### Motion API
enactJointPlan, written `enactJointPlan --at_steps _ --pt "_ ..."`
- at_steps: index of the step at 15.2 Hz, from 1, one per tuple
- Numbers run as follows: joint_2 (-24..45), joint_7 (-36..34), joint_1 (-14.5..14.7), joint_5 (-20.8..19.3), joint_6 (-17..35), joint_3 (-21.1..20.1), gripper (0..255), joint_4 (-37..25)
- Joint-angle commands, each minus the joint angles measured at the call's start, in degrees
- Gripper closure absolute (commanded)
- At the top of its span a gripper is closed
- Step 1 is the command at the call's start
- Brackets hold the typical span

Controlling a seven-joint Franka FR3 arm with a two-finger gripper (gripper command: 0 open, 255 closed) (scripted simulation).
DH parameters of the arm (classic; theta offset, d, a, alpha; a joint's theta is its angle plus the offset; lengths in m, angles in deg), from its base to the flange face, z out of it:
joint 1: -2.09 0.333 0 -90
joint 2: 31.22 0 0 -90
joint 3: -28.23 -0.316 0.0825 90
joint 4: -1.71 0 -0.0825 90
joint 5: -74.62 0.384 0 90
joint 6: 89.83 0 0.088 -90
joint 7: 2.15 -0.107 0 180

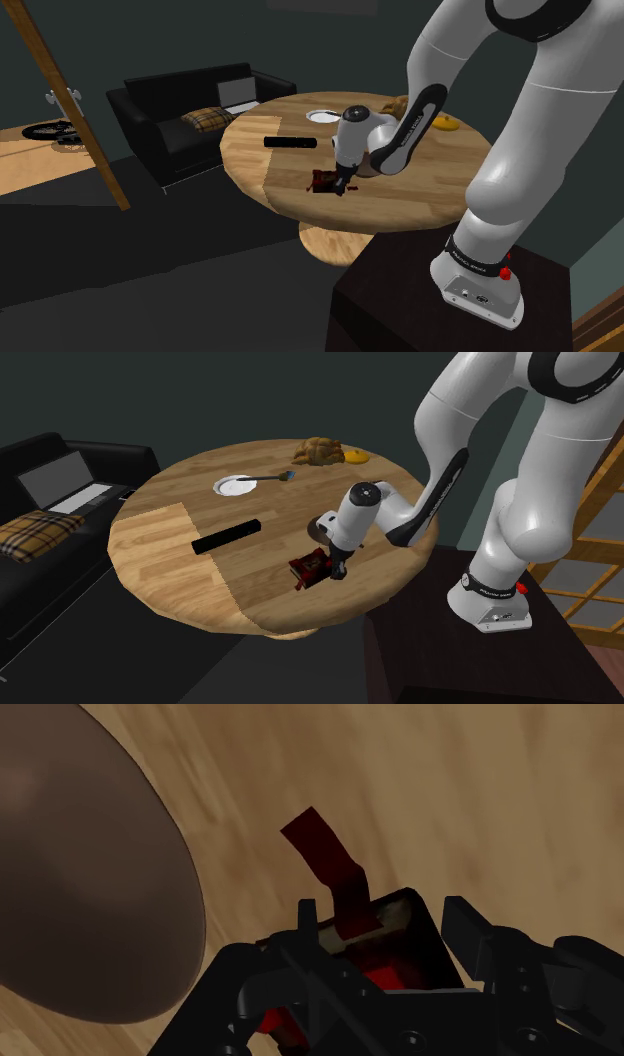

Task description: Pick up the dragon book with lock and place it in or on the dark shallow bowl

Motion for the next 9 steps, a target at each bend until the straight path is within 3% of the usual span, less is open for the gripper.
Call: enactJointPlan --at_steps 1,9 --pt "-1.60 2.78 -0.05 3.20 -0.68 -0.56 255 0.53" --pt "-9.70 15.05 1.77 17.49 -5.52 -1.25 255 2.32"
